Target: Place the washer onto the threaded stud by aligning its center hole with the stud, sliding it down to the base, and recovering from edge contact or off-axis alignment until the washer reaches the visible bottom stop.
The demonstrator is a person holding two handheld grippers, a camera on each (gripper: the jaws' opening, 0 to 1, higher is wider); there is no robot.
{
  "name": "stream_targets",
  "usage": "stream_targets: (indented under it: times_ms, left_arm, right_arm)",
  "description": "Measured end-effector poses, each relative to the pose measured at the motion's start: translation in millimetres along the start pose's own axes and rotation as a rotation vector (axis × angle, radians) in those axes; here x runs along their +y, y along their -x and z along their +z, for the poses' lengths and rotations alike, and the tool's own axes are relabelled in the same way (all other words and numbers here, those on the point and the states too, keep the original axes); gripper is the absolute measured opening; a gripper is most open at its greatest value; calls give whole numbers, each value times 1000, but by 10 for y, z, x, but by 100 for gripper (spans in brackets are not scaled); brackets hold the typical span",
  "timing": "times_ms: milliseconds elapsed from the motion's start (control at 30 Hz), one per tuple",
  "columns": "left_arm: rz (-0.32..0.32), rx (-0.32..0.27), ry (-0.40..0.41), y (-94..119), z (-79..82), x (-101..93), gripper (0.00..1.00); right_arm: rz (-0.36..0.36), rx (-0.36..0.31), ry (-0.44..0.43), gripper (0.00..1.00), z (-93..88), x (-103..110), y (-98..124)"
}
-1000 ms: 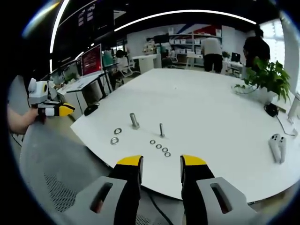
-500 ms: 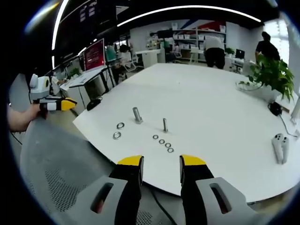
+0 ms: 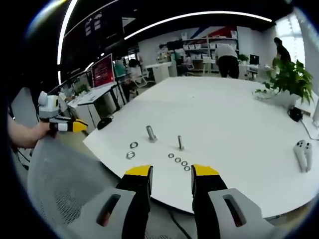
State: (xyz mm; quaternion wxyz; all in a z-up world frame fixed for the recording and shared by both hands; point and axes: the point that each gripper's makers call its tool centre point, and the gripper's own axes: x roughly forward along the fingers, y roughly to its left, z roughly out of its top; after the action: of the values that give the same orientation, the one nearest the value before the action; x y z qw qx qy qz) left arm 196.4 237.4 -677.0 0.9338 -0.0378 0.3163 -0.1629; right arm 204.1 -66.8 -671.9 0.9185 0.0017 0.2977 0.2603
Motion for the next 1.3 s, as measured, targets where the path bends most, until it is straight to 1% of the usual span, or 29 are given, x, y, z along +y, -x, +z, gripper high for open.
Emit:
stream_targets:
  times_ms: [133,233,300,433,533,567,700,867,933,1000,1067,1133,1300]
  left_arm:
    - [23,23,22,-8,-37,55,15]
    - [35,53,19,-18,-93,70,15]
    - [42,61,20,-26,-109,86,15]
    - [52,74,26,-34,-117,108,15]
    - [44,93,19,-42,-152,91,15]
    - [30,108,15,-52,-178,66,14]
    - [37,114,14,-52,-187,89,14]
    - [35,136,8,-58,-228,119,14]
    - [36,150,13,-58,-259,120,14]
    - [37,145,10,-58,-251,113,14]
    - [38,141,17,-59,-247,118,15]
    - [36,141,22,-62,-248,117,15]
    - [13,162,22,-85,-281,78,17]
  right_arm:
    - [31,-18,0,33,31,54,-8]
    - [42,-11,9,33,10,72,-15]
    - [59,-15,9,33,16,100,-17]
    - [67,-22,-2,33,37,106,-21]
    - [78,-25,3,33,43,133,-24]
    - [83,-29,9,33,50,146,-26]
    - [102,-28,7,33,54,181,-41]
    - [113,-42,2,33,75,235,-36]
    - [121,-30,18,33,49,260,-47]
    - [125,-19,23,33,30,257,-52]
    - [130,-24,16,33,40,264,-47]
    - [132,-17,25,32,28,272,-49]
    - [115,-9,14,33,17,225,-49]
